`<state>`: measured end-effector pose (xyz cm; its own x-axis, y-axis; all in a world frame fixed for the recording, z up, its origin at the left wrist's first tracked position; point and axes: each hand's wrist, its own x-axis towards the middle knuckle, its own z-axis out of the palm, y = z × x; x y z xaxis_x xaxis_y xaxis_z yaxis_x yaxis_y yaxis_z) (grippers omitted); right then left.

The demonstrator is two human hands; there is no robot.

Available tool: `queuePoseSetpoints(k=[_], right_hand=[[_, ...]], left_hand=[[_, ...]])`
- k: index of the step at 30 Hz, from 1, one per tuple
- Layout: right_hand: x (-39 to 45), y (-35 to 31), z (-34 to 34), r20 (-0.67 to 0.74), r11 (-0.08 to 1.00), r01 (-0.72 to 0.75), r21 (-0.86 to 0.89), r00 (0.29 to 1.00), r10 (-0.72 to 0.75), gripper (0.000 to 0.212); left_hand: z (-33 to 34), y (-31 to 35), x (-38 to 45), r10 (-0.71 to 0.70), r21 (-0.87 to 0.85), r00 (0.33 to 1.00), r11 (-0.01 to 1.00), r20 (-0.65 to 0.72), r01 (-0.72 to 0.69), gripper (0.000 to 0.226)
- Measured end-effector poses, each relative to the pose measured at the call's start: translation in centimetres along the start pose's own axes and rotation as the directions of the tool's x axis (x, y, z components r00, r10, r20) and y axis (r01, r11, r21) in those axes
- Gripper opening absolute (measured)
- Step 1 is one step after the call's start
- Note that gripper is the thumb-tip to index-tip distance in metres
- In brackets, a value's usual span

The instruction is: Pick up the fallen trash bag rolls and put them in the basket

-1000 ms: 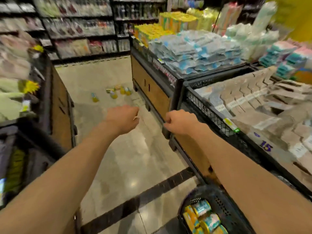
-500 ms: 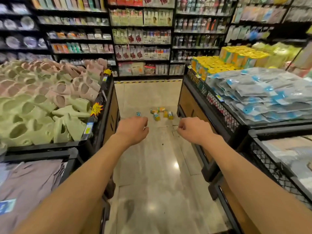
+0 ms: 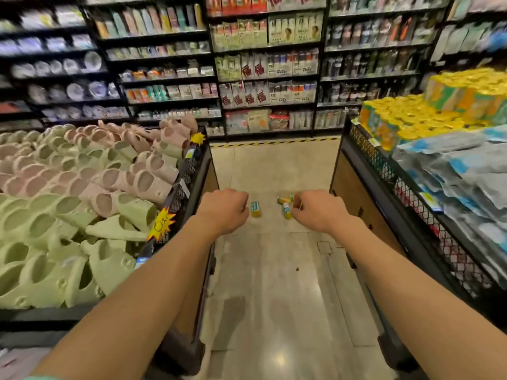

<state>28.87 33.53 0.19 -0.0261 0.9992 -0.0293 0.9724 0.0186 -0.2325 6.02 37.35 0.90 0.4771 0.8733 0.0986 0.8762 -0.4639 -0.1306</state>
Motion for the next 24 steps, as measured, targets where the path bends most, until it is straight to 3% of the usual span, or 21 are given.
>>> queuePoseSetpoints(k=[12,24], right_hand=[[22.6,4.2,1.1,0.046,0.999,-0.008,-0.031,0.999,0.01,0.022],[43.0,8.8,0.8,0.13,0.994,-0.11,-0.025,0.985,0.113,0.026]], left_hand=[[5.7,-6.9,21.7,-0.042,-0.01,0.999,0.999,0.029,0.042,0.024],[12.1,-13.7,41.8,-0.043,-0.121,0.993,0.991,0.108,0.056,0.023]])
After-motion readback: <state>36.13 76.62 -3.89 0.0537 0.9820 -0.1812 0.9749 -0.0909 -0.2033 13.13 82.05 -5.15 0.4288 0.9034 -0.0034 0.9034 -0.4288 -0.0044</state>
